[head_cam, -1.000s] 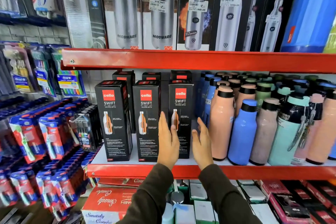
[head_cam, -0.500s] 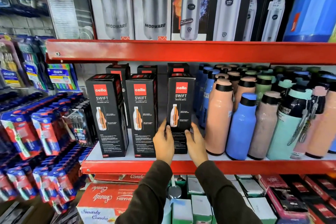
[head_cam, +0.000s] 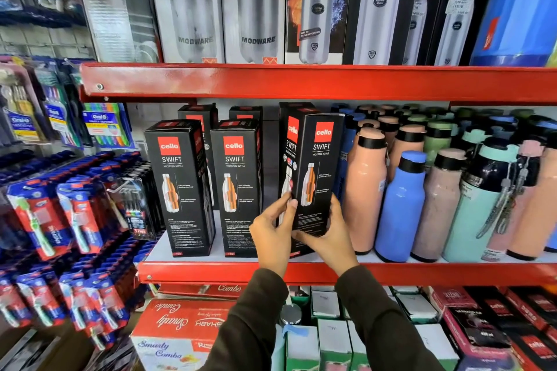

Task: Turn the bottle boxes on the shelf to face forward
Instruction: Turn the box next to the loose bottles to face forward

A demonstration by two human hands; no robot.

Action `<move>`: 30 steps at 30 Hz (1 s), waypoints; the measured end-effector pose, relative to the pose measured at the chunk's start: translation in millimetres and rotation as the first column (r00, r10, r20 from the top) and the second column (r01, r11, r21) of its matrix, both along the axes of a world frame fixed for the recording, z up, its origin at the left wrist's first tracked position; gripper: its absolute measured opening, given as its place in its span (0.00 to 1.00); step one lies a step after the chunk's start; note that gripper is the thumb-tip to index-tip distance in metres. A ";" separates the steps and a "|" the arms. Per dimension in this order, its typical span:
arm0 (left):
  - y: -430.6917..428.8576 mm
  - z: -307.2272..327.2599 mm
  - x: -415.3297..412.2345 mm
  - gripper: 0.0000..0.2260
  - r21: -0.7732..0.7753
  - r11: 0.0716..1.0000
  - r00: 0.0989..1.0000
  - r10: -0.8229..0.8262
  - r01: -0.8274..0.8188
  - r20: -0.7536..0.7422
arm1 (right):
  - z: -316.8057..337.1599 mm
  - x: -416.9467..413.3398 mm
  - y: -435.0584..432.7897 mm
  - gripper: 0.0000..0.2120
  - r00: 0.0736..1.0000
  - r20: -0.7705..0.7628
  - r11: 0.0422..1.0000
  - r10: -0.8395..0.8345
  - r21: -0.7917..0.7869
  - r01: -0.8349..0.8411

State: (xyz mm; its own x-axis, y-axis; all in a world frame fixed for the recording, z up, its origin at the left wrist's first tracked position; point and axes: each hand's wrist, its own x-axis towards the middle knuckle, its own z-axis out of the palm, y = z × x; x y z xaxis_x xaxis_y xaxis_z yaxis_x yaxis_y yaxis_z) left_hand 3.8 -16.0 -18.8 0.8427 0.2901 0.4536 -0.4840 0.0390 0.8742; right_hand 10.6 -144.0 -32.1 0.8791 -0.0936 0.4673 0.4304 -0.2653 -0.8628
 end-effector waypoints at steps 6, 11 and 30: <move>-3.6 0.5 -8.3 0.09 -0.066 0.998 0.999 -0.014 0.018 0.051 | 6.8 1.1 5.2 0.45 0.995 0.050 0.996 -0.083 0.018 0.083; 0.4 -0.8 -2.4 0.13 0.058 0.997 0.997 0.041 -0.045 0.067 | 9.4 2.9 1.5 0.44 0.994 0.031 0.995 -0.102 -0.010 0.102; -0.2 -9.7 19.2 0.13 0.206 0.978 1.000 -0.021 0.020 0.003 | 16.6 22.3 -21.2 0.43 0.983 -0.098 0.978 0.155 -0.124 -0.167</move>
